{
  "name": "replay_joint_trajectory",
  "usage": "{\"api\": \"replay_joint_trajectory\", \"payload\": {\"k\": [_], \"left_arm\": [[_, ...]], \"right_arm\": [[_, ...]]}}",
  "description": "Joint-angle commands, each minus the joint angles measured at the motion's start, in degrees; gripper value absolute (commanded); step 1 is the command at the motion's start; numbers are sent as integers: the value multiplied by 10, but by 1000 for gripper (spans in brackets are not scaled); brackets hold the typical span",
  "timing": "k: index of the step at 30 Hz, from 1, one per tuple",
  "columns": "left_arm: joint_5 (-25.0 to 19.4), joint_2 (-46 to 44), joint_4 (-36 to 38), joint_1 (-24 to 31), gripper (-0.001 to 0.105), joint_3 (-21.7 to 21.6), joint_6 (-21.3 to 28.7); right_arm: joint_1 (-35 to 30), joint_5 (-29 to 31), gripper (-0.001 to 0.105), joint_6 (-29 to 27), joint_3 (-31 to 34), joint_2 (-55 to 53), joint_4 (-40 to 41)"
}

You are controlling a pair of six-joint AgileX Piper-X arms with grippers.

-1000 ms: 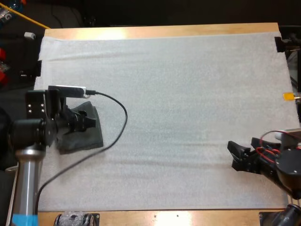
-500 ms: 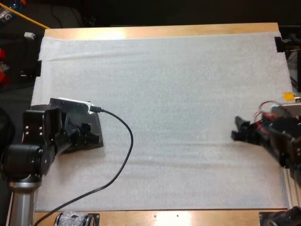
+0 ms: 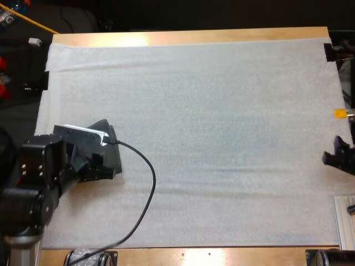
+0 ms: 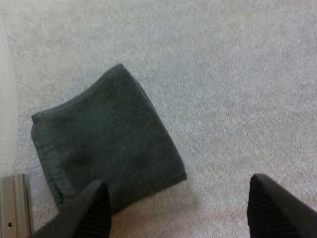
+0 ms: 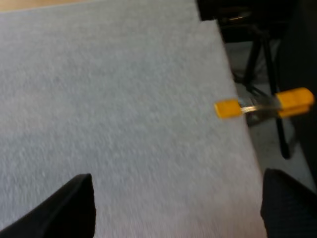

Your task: Pick towel from pile, fold and stack

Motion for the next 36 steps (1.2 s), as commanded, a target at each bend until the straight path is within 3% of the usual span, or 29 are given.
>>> {"api": "replay_joint_trajectory", "payload": {"k": [1, 11, 13, 18, 20, 30, 36], "left_arm": [[-6, -15, 4, -3, 57, -4, 5], [-29, -127, 4, -3, 57, 0, 5], [-29, -152, 4, -3, 57, 7, 3], [-25, -249, 4, -3, 57, 35, 0], [-25, -286, 4, -3, 57, 43, 0], [-25, -454, 100, -3, 57, 62, 5], [-25, -533, 158, -3, 57, 61, 5]], "right_arm": [[-6, -7, 67, -15, -4, -13, 25], [-7, -12, 67, -36, -4, -118, 127], [-7, -36, 65, -36, -4, -140, 141], [-7, -191, 52, -31, -4, -202, 186], [-7, -213, 51, -31, -4, -224, 195], [-7, -203, 51, -31, -4, -328, 222], [-7, -114, 51, -2, -6, -371, 225]]}}
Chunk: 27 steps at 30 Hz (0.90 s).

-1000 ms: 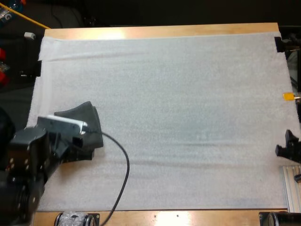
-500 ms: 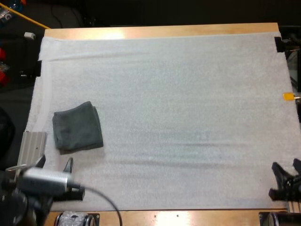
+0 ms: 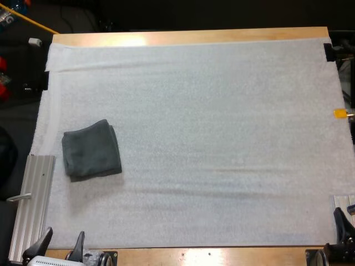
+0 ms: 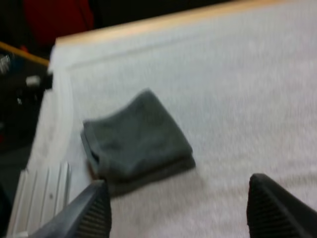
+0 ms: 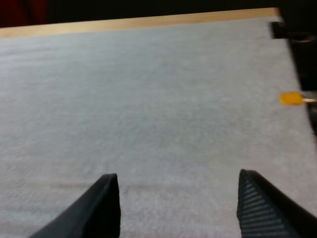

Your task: Pick towel from pile, fold and stack

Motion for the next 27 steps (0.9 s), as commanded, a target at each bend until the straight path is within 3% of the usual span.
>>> {"api": "replay_joint_trajectory", "payload": {"k": [1, 7, 13, 21, 27], "left_arm": [[-4, -82, 26, -2, 57, -4, 0], [-4, -79, 11, 2, 57, -8, 9], [-4, -79, -88, 2, 57, 9, 11], [-4, -79, -239, 2, 57, 98, 13], [-4, -78, -254, 2, 57, 175, 13]], "right_arm": [[-3, 14, 51, 4, -5, -25, 4], [-3, 32, 51, 4, -6, -24, 5], [-3, 34, 51, 4, 7, -24, -93], [-3, 35, 51, 4, 44, -24, -189], [-3, 35, 51, 4, 92, -24, -190]]}}
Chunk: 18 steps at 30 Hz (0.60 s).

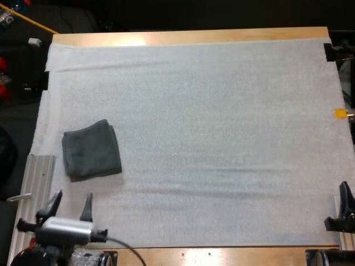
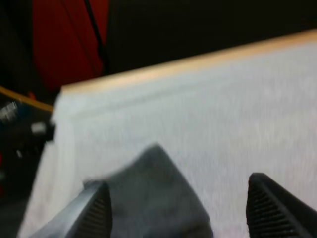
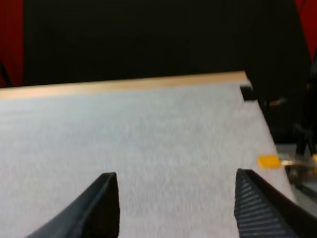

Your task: Pick towel from pile, fold and stack

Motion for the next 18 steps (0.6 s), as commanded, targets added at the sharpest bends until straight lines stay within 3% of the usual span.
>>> {"api": "replay_joint_trajectory", "payload": {"k": [1, 6, 18], "left_arm": [[-4, -79, -10, 1, 57, 14, 0], [-4, -78, -11, 1, 57, 72, 0], [-4, -78, -21, 1, 57, 79, 0]], "right_arm": [[-3, 2, 51, -3, 6, -24, -8], [-3, 2, 51, -3, 35, -23, 5], [-3, 3, 51, 27, 37, -23, 49]]}}
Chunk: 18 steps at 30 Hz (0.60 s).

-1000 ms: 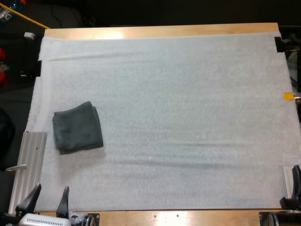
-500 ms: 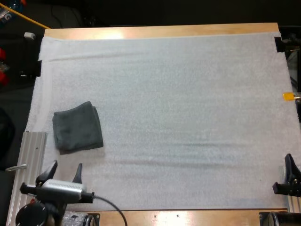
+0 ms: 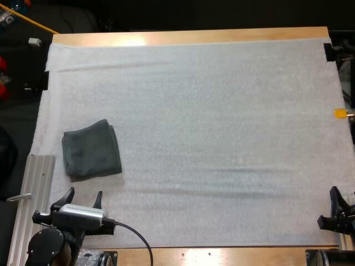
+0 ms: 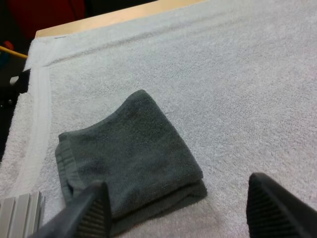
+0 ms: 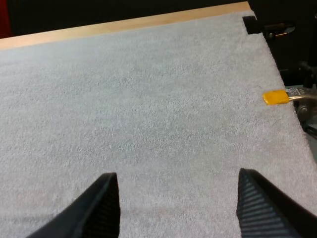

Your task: Pick towel from pile, fold and stack

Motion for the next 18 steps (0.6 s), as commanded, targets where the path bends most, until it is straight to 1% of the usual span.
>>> {"api": "replay_joint_trajectory", "payload": {"k": [1, 4, 6, 18], "left_arm": [[-4, -79, -7, 1, 57, -3, 0], [-4, -79, -7, 1, 57, -3, 0], [-4, -79, -7, 1, 57, -3, 0], [-4, -79, -9, -1, 57, -3, 0]], "right_arm": [[-3, 3, 51, -1, 2, -23, 1], [-3, 12, 51, -1, 22, -23, -1], [-3, 20, 51, 0, 31, -21, -18], [-3, 20, 51, 0, 32, -21, -21]]}}
